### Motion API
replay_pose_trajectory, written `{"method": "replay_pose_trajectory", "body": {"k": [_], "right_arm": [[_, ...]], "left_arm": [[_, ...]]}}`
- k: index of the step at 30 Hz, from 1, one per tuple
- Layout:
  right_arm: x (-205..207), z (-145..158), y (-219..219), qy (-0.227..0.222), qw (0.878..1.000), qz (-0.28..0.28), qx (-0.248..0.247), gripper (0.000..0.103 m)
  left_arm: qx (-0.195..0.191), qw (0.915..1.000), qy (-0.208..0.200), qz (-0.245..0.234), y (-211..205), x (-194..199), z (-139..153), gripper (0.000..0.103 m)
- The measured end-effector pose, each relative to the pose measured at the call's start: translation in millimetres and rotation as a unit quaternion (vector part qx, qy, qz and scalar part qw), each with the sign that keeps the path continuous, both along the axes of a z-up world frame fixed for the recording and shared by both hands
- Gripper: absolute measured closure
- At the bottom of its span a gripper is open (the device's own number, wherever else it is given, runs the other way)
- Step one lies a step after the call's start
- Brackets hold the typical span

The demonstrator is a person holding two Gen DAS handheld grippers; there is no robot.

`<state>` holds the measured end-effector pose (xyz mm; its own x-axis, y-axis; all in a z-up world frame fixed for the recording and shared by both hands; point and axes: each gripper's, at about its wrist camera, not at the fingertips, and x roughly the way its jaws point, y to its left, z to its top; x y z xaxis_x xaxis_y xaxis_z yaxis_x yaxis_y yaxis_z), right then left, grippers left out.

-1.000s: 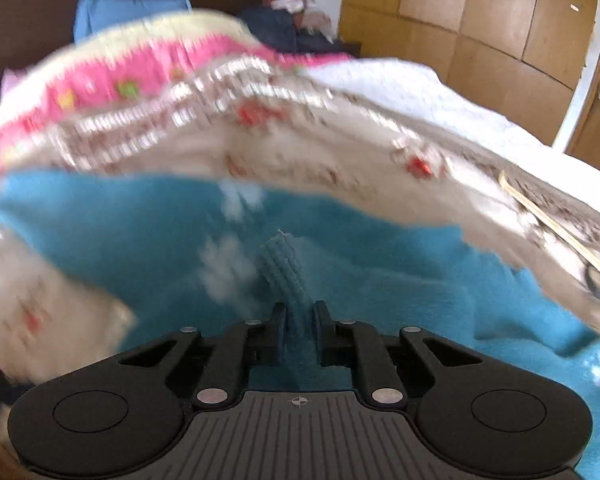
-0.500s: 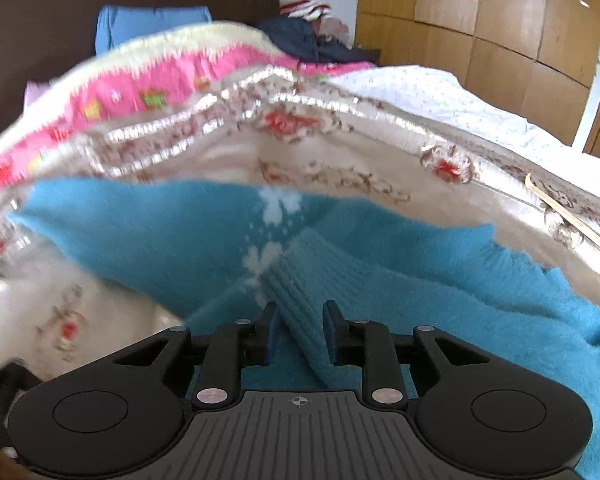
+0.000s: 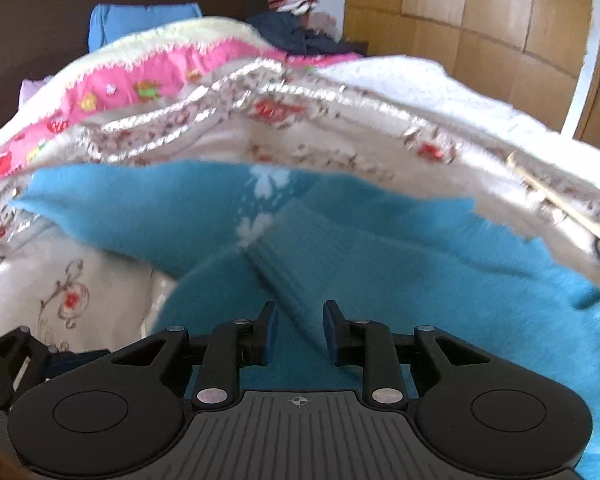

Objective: Fold small clothes
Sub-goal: 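Lay the sleeve flat on the sweater and open the right gripper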

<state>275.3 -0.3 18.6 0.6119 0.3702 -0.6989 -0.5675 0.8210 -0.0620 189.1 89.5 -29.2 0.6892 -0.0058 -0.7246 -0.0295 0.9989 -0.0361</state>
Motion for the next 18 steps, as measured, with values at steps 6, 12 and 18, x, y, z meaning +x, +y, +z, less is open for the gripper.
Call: {"method": "replay_pose_trajectory", "body": {"k": [6, 12, 18], "right_arm": [[-8.4, -16.9, -5.3, 0.023, 0.999, -0.004, -0.044, 0.077], [-25.5, -10.1, -12.7, 0.016, 0.999, -0.007, -0.030, 0.077], [-35.2, -6.9, -28.1, 0.022, 0.999, -0.016, -0.028, 0.076]], "left_arm": [[0.001, 1.0000, 0.000, 0.001, -1.4, 0.3, 0.2, 0.000], [0.005, 1.0000, -0.002, 0.002, -3.1, -1.0, -0.8, 0.000], [0.005, 1.0000, -0.003, 0.003, -3.7, -2.7, -1.7, 0.000]]}}
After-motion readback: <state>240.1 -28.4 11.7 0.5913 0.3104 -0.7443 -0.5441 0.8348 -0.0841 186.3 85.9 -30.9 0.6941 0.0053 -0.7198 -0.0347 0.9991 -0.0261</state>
